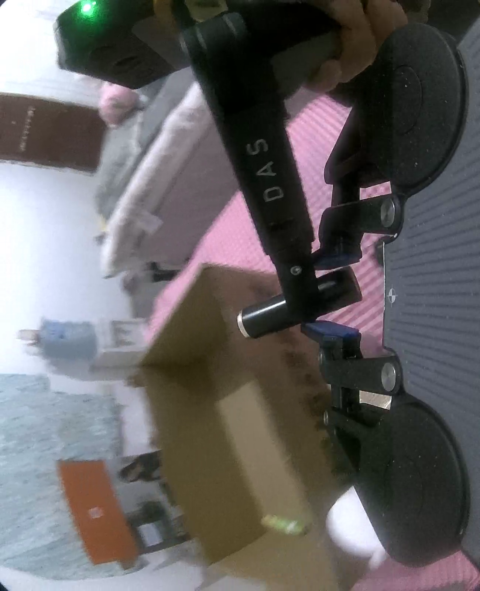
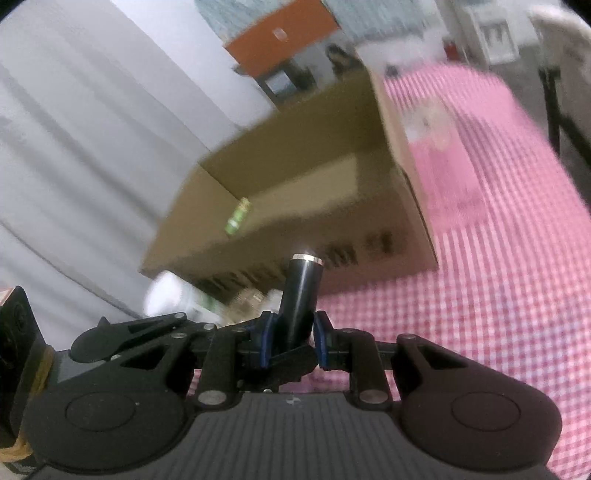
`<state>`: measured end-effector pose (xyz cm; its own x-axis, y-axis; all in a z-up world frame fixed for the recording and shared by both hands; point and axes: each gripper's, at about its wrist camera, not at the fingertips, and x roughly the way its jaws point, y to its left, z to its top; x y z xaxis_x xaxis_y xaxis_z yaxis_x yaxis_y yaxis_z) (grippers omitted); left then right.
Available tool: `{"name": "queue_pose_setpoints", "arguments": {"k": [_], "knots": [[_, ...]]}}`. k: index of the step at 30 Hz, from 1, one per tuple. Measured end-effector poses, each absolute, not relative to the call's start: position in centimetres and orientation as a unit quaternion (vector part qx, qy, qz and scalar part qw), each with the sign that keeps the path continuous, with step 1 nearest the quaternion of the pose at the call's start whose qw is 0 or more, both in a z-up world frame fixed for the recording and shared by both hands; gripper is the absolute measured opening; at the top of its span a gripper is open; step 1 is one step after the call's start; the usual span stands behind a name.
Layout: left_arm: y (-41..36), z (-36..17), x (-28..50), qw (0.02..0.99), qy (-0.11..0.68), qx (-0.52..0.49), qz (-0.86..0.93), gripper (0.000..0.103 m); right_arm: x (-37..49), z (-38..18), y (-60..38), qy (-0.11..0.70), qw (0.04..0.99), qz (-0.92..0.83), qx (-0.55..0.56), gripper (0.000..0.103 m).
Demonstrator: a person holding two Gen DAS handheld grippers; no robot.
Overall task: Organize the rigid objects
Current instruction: 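Carry the black cylinder with the right gripper into the box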
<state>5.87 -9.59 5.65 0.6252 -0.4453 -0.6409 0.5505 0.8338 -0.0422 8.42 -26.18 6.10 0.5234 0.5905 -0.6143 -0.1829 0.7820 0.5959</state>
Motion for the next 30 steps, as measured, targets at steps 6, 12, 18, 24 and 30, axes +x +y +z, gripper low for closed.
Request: {"name": "queue_pose_setpoints", "arguments": {"k": [6,12,18,24,30], "knots": [[-7.8,9.8,7.5,0.921,0.289,0.086,-0.247,0.029,9.1,11.8,-23.6,0.372,0.867,0.264,0.2,0.026],[-4.6,11.1,12.1,0.922,0.315,0.07,-0.214,0.029,14.2,14.5,-19.8,0.367,0.858,0.308,0.184,0.025],[-1.9,8.1,18.7,0.892,0.408,0.057,-0.188,0.029,22.5,11.8,-16.0,0.448,0.807,0.33,0.197,0.025],[-0.1,4.6,23.0,0.856,0.486,0.033,-0.172,0.029,28.9,5.8,-13.2,0.542,0.748,0.321,0.21,0.025],[0.5,2.7,23.8,0.844,0.512,0.045,-0.152,0.029,31.5,2.6,-11.8,0.592,0.711,0.317,0.208,0.025]]}}
